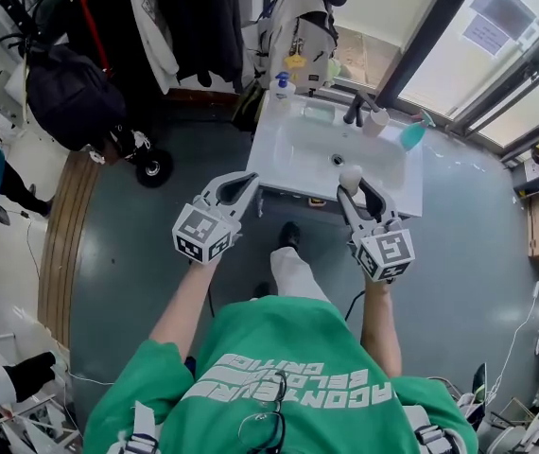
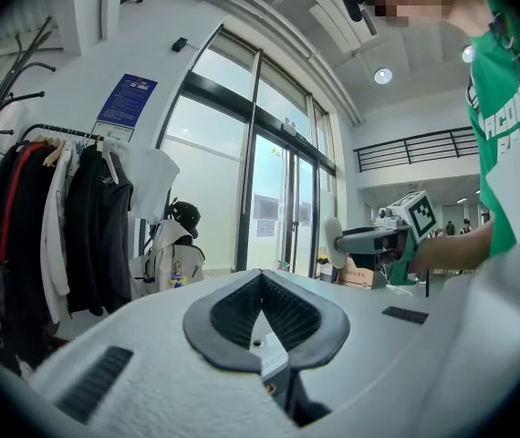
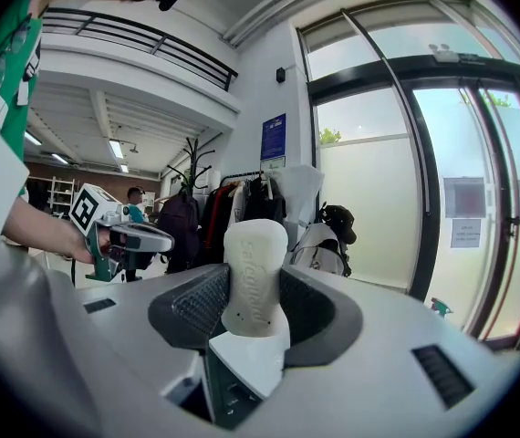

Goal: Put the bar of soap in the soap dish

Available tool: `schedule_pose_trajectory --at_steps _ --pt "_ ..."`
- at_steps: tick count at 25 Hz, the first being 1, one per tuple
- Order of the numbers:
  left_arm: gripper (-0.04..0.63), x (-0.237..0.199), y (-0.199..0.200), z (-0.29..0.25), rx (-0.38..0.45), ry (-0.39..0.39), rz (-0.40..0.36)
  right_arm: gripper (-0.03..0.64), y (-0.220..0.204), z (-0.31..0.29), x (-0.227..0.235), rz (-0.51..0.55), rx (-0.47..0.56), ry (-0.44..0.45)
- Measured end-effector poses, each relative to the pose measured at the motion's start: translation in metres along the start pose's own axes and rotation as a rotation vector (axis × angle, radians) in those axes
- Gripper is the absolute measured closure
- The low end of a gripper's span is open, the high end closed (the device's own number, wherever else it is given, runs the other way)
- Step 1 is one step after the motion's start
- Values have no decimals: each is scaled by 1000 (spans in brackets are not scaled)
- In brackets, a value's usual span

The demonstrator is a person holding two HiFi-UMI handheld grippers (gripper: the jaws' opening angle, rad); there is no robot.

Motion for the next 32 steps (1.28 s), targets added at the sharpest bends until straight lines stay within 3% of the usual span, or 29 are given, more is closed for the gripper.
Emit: schedule_pose_trajectory --at_steps 17,32 --pt "588 -121 9 -117 -47 -5 30 439 -11 -156 87 21 -63 31" --pt "588 -169 -8 -191 -81 -25 60 439 -41 -233 134 52 -140 50"
Point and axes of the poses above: the fingertips, and each gripper's own axes: z backward along the fingers, x to its right, y out of its top, the point moved 6 cm from there along z, backward along the fingers, and after that the axes turned 14 degrees about -y, right-handed, at the moved point
